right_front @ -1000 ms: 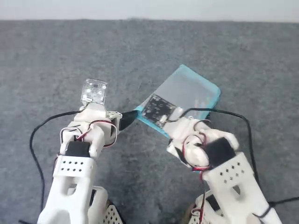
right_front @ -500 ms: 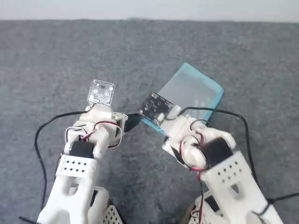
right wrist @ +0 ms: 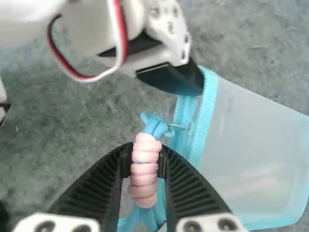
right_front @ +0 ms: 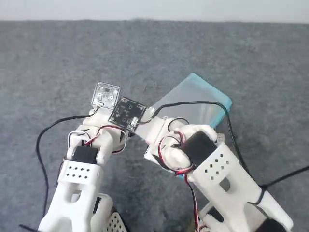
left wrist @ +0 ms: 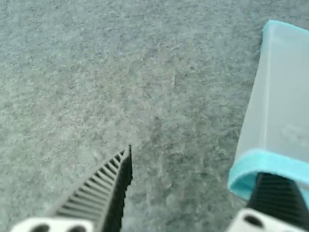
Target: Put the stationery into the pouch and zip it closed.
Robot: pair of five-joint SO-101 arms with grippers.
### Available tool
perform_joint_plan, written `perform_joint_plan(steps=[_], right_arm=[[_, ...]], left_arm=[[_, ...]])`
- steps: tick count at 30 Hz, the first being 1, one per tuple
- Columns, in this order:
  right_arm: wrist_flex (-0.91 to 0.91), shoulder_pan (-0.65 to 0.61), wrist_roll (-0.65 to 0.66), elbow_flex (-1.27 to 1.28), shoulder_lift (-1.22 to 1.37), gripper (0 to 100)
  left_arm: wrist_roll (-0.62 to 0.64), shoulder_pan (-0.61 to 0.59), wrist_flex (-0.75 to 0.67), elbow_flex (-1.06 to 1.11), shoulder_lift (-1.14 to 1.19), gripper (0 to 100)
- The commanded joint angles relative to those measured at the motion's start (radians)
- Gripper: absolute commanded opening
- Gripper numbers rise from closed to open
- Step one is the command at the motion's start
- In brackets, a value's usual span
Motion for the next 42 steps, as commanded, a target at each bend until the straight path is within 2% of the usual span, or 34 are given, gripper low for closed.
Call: perform_joint_plan(steps=[1,8,14,18,24,27,34,36,42], right_arm=[[0.031,-0.041,0.018,-0.064,-0.108,0.7],[0.044,-0.045,0.034,-0.014,-0.179,0.7],[0.027,-0.042,0.032,0.015,-0.180,0.7],[0.027,-0.005,0.035,0.018,-0.180,0.7],[0.019,0.097,0.040,0.020,-0.171,0.7],[0.001,0.151,0.040,0.021,-0.170,0.7],[-0.001,0.239,0.074,0.021,-0.170,0.7],[-0.001,0.257,0.074,0.021,-0.170,0.7],[0.002,0.346,0.071,0.023,-0.168,0.7]], left_arm=[[0.015,0.018,-0.066,-0.039,0.000,38],[0.018,0.118,-0.069,-0.016,-0.005,38],[0.011,0.127,-0.094,-0.013,-0.003,24],[-0.041,0.127,-0.094,-0.013,0.000,19],[-0.044,0.118,-0.097,-0.013,-0.005,13],[-0.035,0.081,-0.097,-0.018,-0.005,8],[0.075,-0.055,-0.095,-0.045,-0.006,6],[0.106,-0.084,-0.095,-0.047,-0.006,0],[0.121,-0.117,-0.094,-0.047,-0.006,1]])
